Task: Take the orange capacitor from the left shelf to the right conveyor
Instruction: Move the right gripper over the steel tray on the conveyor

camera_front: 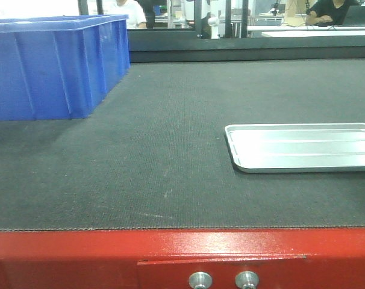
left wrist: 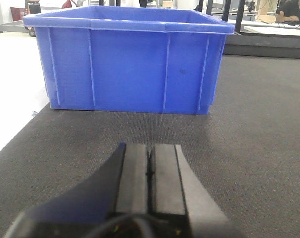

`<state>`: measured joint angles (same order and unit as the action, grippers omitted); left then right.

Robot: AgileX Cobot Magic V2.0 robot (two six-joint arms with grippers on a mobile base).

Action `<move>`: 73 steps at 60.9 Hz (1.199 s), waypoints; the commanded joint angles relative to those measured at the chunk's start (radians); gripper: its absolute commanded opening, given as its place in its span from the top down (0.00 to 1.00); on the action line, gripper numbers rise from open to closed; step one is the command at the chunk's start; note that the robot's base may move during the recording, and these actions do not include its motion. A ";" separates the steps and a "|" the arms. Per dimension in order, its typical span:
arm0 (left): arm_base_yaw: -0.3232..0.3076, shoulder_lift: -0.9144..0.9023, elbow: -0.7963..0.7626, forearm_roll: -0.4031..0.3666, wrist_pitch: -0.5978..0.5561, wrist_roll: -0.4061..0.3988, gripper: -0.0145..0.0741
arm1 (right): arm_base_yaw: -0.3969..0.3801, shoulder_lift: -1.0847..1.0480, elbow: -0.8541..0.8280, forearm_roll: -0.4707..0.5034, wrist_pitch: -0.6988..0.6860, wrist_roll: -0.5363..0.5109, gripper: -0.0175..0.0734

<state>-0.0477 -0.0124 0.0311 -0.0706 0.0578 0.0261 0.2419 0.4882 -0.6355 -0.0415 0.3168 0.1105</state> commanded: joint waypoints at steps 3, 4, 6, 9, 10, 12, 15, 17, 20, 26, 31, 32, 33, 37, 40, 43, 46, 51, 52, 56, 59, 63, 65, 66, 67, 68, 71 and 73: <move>0.001 -0.013 -0.005 -0.003 -0.090 -0.002 0.98 | -0.006 0.192 -0.085 -0.008 -0.208 -0.008 0.76; 0.001 -0.013 -0.005 -0.003 -0.090 -0.002 0.98 | -0.006 0.212 -0.088 -0.008 -0.224 -0.008 0.76; 0.001 -0.013 -0.005 -0.003 -0.090 -0.002 0.98 | -0.006 0.263 -0.090 -0.008 -0.267 -0.008 0.76; 0.001 -0.013 -0.005 -0.003 -0.090 -0.002 0.98 | -0.006 0.338 -0.091 -0.008 -0.334 -0.008 0.76; 0.001 -0.013 -0.005 -0.003 -0.090 -0.002 0.98 | -0.006 0.357 -0.090 -0.008 -0.352 -0.008 0.76; 0.001 -0.013 -0.005 -0.003 -0.090 -0.002 0.98 | -0.006 0.405 -0.087 -0.008 -0.398 -0.008 0.76; 0.001 -0.013 -0.005 -0.003 -0.090 -0.002 0.98 | -0.006 0.466 -0.081 -0.008 -0.463 -0.008 0.76; 0.001 -0.013 -0.005 -0.003 -0.090 -0.002 0.98 | -0.006 0.505 -0.074 -0.008 -0.511 -0.008 0.76; 0.001 -0.013 -0.005 -0.003 -0.090 -0.002 0.98 | -0.006 0.552 -0.058 -0.008 -0.576 -0.008 0.76; 0.001 -0.013 -0.005 -0.003 -0.090 -0.002 0.98 | -0.006 0.631 -0.011 -0.008 -0.719 -0.008 0.76; 0.001 -0.013 -0.005 -0.003 -0.090 -0.002 0.98 | -0.007 0.688 0.039 -0.008 -0.838 -0.008 0.76; 0.001 -0.013 -0.005 -0.003 -0.090 -0.002 0.98 | -0.007 0.697 0.048 -0.008 -0.859 -0.008 0.76; 0.001 -0.013 -0.005 -0.003 -0.090 -0.002 0.98 | -0.007 0.710 0.061 -0.008 -0.889 -0.008 0.76; 0.001 -0.013 -0.005 -0.003 -0.090 -0.002 0.98 | -0.007 0.758 0.100 -0.008 -0.977 -0.008 0.76; 0.001 -0.013 -0.005 -0.003 -0.090 -0.002 0.98 | -0.008 0.795 0.128 -0.008 -1.044 -0.008 0.76; 0.001 -0.013 -0.005 -0.003 -0.090 -0.002 0.98 | -0.017 0.834 0.150 -0.010 -1.105 -0.008 0.76; 0.001 -0.013 -0.005 -0.003 -0.090 -0.002 0.98 | -0.029 0.875 0.166 -0.023 -1.164 -0.008 0.76; 0.001 -0.013 -0.005 -0.003 -0.090 -0.002 0.98 | -0.060 0.952 0.180 -0.065 -1.271 -0.008 0.76; 0.001 -0.013 -0.005 -0.003 -0.090 -0.002 0.98 | -0.066 0.965 0.181 -0.080 -1.287 -0.008 0.76; 0.001 -0.013 -0.005 -0.003 -0.090 -0.002 0.98 | -0.098 1.034 0.181 -0.135 -1.378 -0.008 0.76; 0.001 -0.013 -0.005 -0.003 -0.090 -0.002 0.98 | -0.114 1.068 0.181 -0.173 -1.429 -0.008 0.76; 0.001 -0.013 -0.005 -0.003 -0.090 -0.002 0.98 | -0.129 1.106 0.181 -0.216 -1.474 -0.008 0.76; 0.001 -0.013 -0.005 -0.003 -0.090 -0.002 0.98 | -0.135 1.124 0.181 -0.227 -1.489 -0.008 0.76; 0.001 -0.013 -0.005 -0.003 -0.090 -0.002 0.98 | -0.137 1.131 0.181 -0.229 -1.494 -0.008 0.76; 0.001 -0.013 -0.005 -0.003 -0.090 -0.002 0.98 | -0.139 1.140 0.181 -0.232 -1.496 -0.008 0.76; 0.001 -0.013 -0.005 -0.003 -0.090 -0.002 0.98 | -0.140 1.146 0.181 -0.233 -1.497 -0.008 0.76; 0.001 -0.013 -0.005 -0.003 -0.090 -0.002 0.98 | -0.146 1.162 0.184 -0.237 -1.497 -0.008 0.76; 0.001 -0.013 -0.005 -0.003 -0.090 -0.002 0.98 | -0.146 1.171 0.188 -0.238 -1.497 -0.008 0.76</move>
<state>-0.0477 -0.0124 0.0311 -0.0706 0.0578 0.0261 0.1080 1.6694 -0.4371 -0.2632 -1.0634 0.1105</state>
